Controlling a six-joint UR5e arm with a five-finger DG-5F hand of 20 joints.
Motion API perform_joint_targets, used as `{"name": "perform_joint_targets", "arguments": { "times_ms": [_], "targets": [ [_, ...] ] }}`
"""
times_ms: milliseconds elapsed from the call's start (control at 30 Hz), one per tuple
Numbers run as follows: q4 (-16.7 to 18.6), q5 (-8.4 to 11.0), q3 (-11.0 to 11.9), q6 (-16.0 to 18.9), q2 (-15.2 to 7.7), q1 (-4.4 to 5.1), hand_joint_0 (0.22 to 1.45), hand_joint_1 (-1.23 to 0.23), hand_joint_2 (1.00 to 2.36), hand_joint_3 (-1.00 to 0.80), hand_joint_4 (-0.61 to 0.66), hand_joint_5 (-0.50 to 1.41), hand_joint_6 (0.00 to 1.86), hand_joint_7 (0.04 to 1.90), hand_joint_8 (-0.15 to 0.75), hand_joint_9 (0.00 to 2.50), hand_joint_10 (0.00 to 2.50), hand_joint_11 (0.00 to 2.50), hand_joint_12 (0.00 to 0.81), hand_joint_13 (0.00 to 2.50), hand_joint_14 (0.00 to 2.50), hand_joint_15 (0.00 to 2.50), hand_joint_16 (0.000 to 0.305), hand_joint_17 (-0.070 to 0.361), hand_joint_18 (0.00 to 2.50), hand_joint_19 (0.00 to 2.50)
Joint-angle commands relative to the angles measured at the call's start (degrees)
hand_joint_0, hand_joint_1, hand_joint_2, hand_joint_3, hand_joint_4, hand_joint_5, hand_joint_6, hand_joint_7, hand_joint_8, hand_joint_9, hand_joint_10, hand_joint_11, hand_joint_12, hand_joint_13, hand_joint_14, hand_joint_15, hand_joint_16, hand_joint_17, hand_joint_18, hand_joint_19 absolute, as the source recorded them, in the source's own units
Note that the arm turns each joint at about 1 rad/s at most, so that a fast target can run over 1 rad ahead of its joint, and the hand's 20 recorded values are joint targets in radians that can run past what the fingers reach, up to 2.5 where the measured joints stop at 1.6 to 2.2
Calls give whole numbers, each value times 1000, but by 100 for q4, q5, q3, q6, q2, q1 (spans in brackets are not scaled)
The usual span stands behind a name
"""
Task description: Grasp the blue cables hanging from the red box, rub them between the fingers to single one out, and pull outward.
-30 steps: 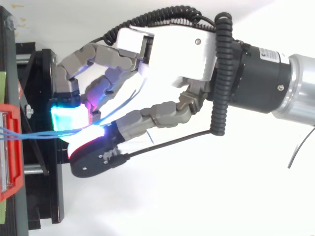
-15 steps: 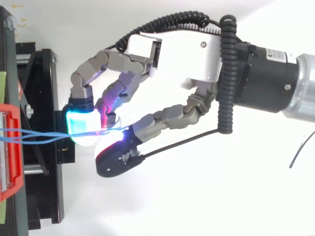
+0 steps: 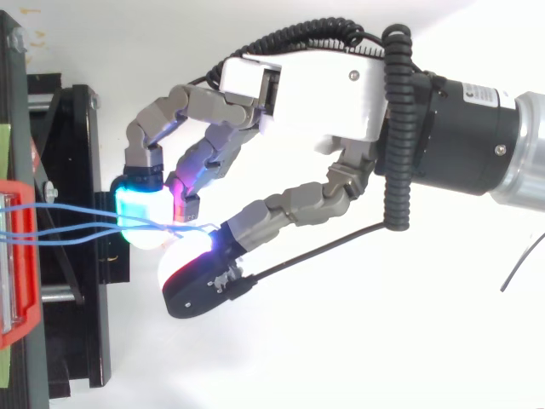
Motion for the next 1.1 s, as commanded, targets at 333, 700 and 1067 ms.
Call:
{"name": "perform_joint_targets", "arguments": {
  "times_ms": [333, 700, 1067],
  "targets": [
    [-5, -10, -9, 5, 0, 0, 604, -642, 1007, -415, 74, -164, 852, 937, 297, 974, 20, 637, 379, 819, 16, 417, 51, 115, 783, 523],
    [-260, -142, -9, 5, 9, 0, 658, -811, 1017, -177, 0, -171, 905, 981, 299, 966, 23, 653, 375, 798, 16, 395, 51, 116, 790, 502],
    [-366, -142, 0, 5, 53, 0, 825, -916, 1012, -329, -150, -171, 909, 1377, 284, 979, 21, 633, 374, 777, 15, 379, 49, 110, 732, 521]
  ]
}}
